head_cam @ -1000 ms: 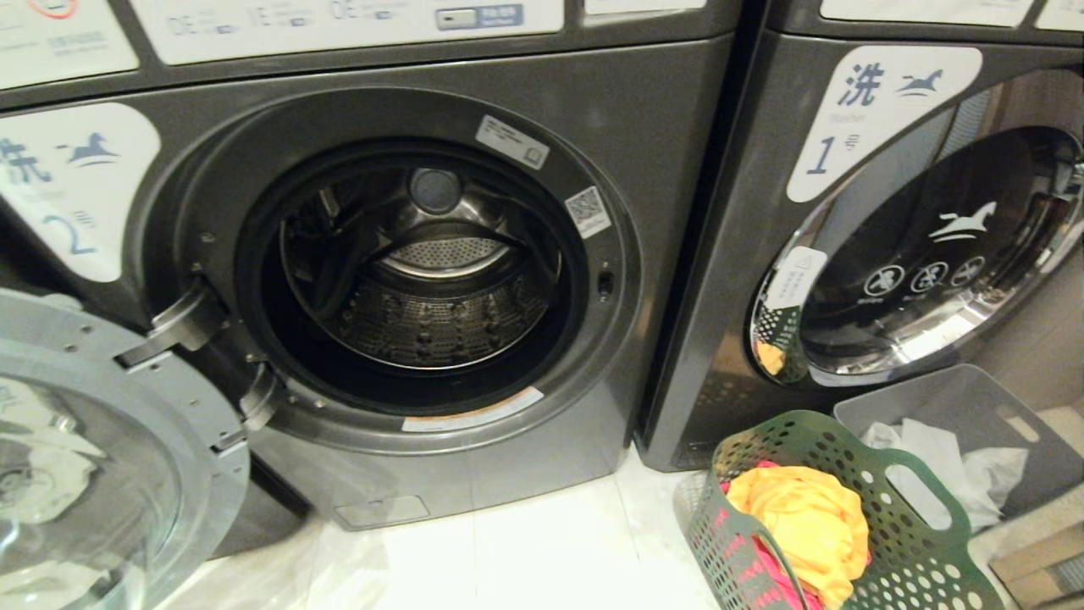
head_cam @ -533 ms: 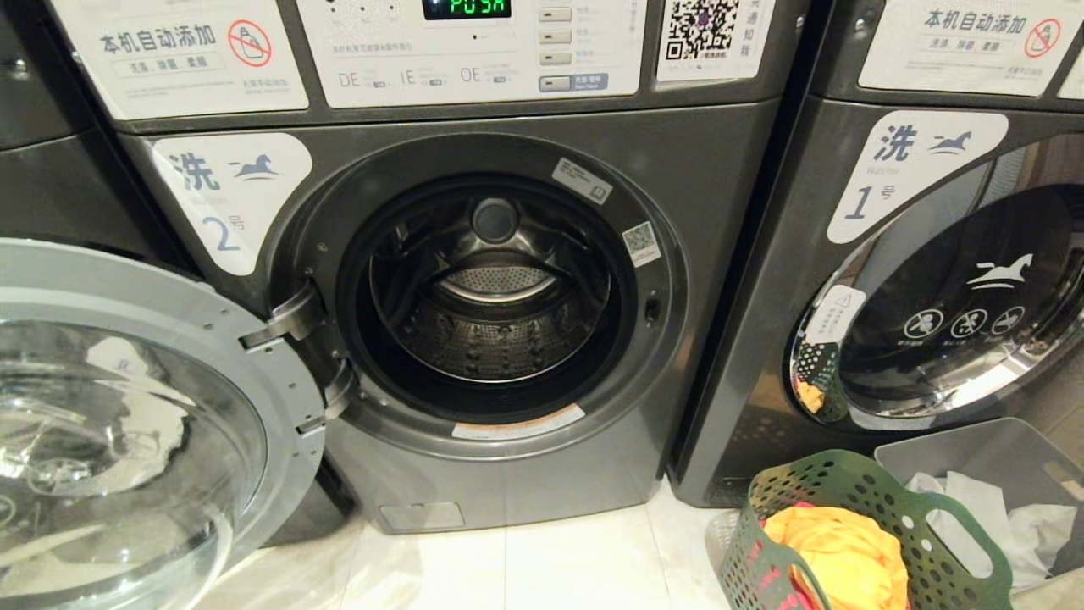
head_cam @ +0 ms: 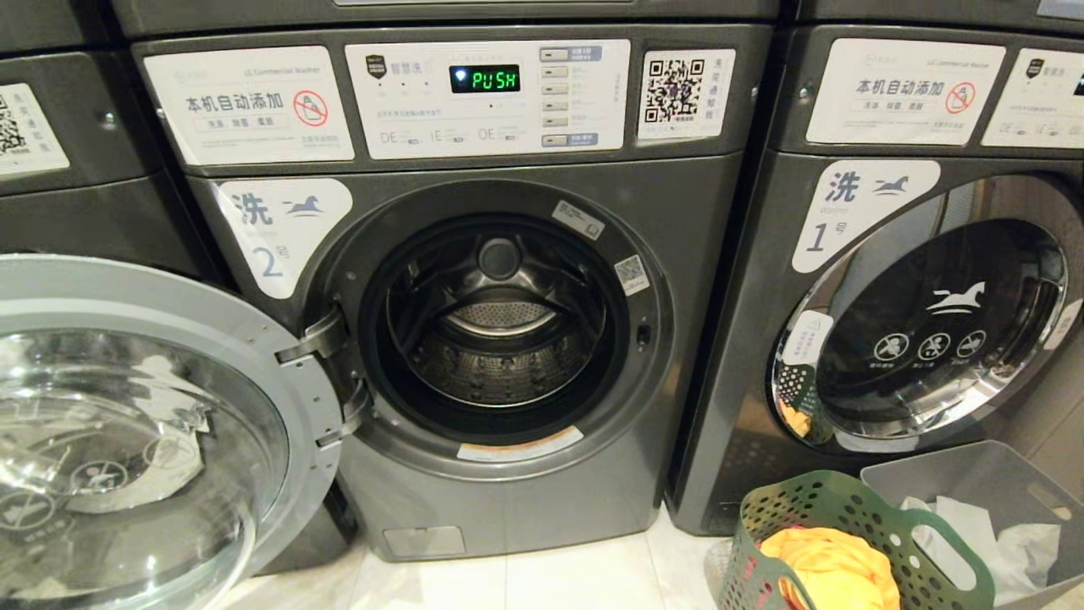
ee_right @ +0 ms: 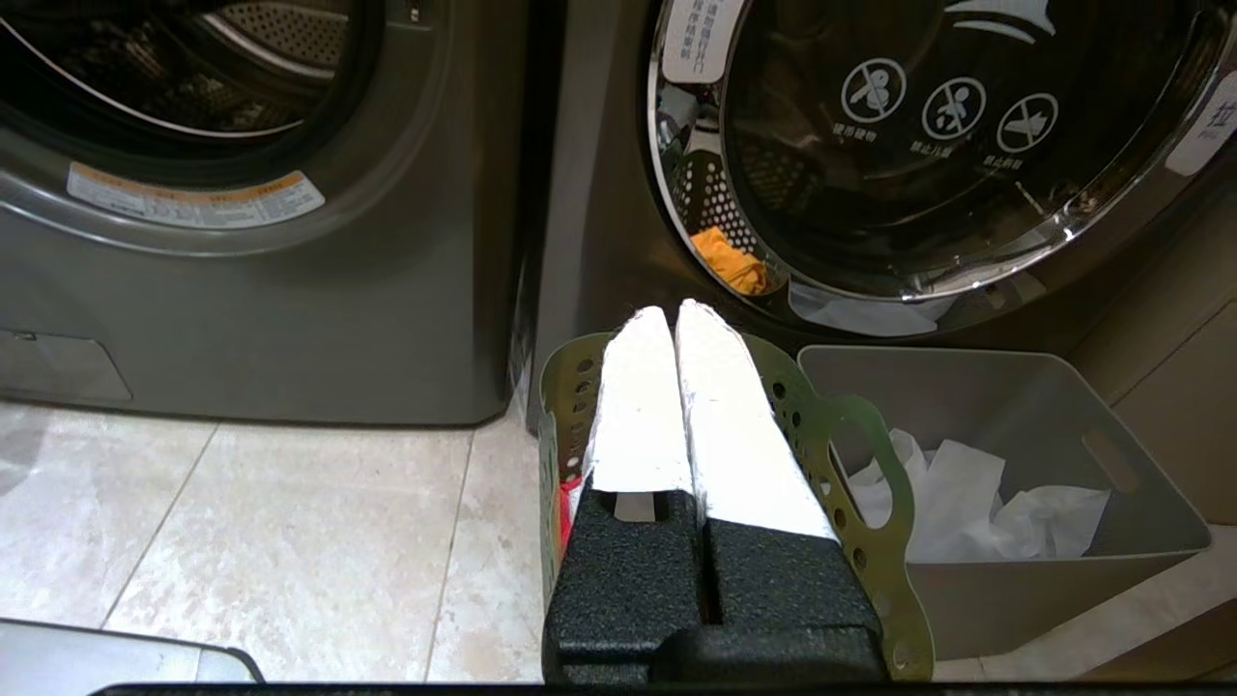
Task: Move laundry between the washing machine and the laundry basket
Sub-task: Close the washing machine door with the left hand
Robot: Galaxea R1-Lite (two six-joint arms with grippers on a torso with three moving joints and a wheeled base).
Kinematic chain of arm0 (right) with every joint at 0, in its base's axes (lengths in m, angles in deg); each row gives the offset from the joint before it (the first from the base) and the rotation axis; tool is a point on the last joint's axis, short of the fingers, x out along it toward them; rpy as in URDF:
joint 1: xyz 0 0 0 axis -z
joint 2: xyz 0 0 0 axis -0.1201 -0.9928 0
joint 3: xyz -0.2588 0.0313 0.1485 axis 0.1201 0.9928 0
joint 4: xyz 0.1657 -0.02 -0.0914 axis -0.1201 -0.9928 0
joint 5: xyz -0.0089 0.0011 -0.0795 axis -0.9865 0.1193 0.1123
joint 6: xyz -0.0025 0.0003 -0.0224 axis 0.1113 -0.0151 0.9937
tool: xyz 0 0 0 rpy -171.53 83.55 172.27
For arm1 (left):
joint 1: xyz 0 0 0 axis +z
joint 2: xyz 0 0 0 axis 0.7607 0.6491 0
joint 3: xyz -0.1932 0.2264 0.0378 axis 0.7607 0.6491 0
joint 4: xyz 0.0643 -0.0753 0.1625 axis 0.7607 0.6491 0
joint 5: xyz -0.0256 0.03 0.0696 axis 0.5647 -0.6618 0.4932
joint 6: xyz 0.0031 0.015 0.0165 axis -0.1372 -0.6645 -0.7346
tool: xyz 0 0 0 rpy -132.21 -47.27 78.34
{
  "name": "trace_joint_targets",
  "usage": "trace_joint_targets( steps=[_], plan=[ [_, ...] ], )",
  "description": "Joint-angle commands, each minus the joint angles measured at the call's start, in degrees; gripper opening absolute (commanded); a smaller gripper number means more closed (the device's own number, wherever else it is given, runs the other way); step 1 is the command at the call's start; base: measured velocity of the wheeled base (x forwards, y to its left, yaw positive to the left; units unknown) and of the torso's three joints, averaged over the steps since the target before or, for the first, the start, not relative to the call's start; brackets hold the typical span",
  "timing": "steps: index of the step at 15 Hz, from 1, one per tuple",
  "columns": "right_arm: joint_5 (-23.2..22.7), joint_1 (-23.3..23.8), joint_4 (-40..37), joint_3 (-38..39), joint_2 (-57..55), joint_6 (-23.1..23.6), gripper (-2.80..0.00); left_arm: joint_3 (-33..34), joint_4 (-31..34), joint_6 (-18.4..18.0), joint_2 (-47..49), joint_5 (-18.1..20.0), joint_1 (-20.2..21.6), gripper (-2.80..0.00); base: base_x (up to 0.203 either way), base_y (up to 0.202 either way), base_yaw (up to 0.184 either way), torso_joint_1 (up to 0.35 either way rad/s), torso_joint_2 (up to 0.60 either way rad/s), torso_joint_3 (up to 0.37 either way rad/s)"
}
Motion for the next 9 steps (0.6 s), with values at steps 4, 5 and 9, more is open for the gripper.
trace_joint_targets(
  steps=[4,5,9],
  plan=[
    [-0.02,-0.01,0.0,0.0,-0.07,0.09,-2.8,2.29,0.05,0.02,0.0,-0.01,0.01,-2.8,0.0,0.0,0.0,0.003,0.0,0.155],
    [-0.02,-0.01,0.0,0.0,-0.07,0.09,-2.8,2.29,0.13,-0.28,0.0,0.13,0.01,-2.8,0.0,0.0,0.0,0.0,0.02,0.096],
    [-0.02,-0.01,0.0,0.0,-0.07,0.09,-2.8,2.29,-0.04,-0.29,0.0,0.05,-0.01,-2.8,0.0,0.0,0.0,0.0,0.0,0.021]
  ],
)
